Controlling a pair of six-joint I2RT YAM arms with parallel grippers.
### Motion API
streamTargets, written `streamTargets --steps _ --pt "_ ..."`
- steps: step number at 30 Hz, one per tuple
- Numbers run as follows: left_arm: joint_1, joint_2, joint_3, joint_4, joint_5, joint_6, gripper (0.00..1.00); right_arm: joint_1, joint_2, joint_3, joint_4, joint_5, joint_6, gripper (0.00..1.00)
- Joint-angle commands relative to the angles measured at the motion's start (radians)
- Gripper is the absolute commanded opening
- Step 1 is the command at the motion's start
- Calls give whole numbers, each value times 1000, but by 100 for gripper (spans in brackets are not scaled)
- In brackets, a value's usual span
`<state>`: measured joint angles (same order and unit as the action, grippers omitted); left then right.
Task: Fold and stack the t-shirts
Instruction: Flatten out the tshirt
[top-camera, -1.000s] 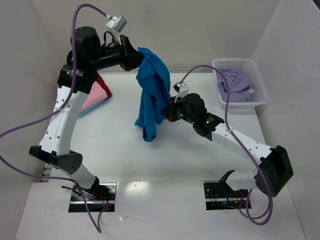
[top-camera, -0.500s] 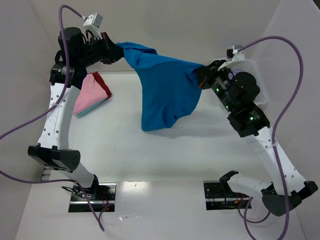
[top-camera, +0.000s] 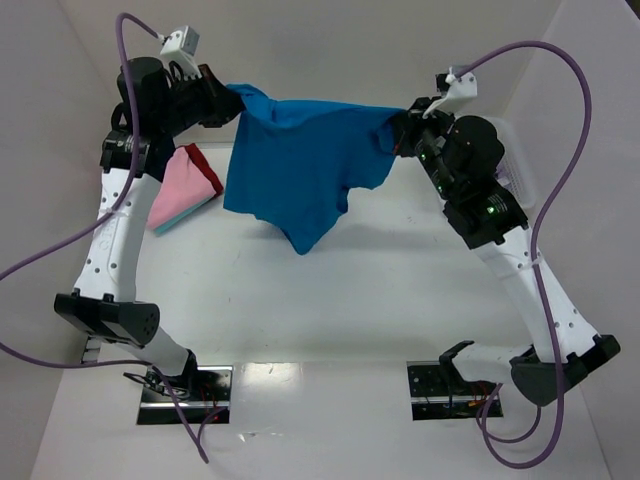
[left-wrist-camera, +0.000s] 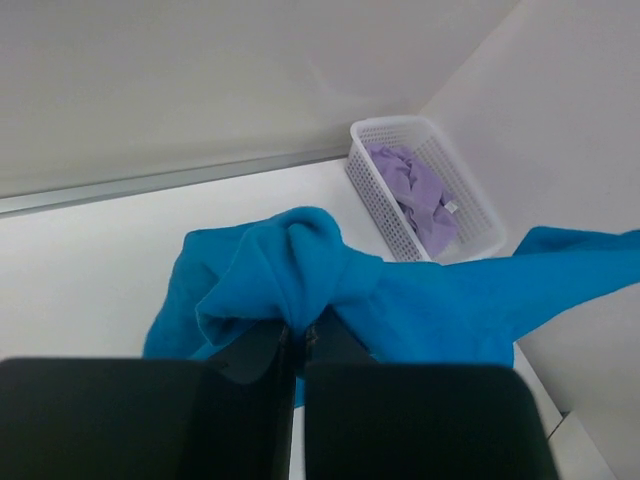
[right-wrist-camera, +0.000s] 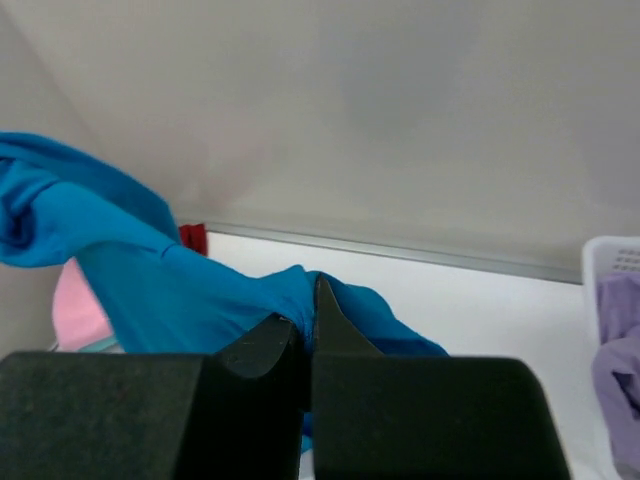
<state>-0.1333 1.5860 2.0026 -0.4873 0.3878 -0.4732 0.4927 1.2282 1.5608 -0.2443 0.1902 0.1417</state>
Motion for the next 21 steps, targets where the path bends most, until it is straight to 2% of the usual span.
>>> streamTargets --steps 1,4,6,9,12,14,15,18,20,21 --pt "27 -84 -11 0 -147 54 0 -28 3 122 53 242 -76 0" --pt "27 -126 -85 -13 -179 70 0 -37 36 157 43 305 -85 0" --pt "27 -200 -221 -13 -190 82 0 -37 88 215 10 354 -85 0" --pt "27 -297 -341 -46 -202 104 0 -37 109 248 -15 416 -73 0" --pt "27 -337 -415 -76 -222 133 6 -57 109 248 -33 417 -35 0" --pt "27 -368 -518 -88 -222 117 6 -57 65 170 -45 394 -4 0" --pt "27 -368 -519 -88 -222 117 7 -57 53 147 -46 375 7 0" --pt "27 -386 -637 -62 -211 97 21 -57 19 85 -121 347 48 0" --pt "27 -386 -671 -51 -194 119 43 -57 -9 54 -135 318 58 0" --pt "27 -386 -688 -37 -170 119 63 -57 -47 13 -144 301 58 0"
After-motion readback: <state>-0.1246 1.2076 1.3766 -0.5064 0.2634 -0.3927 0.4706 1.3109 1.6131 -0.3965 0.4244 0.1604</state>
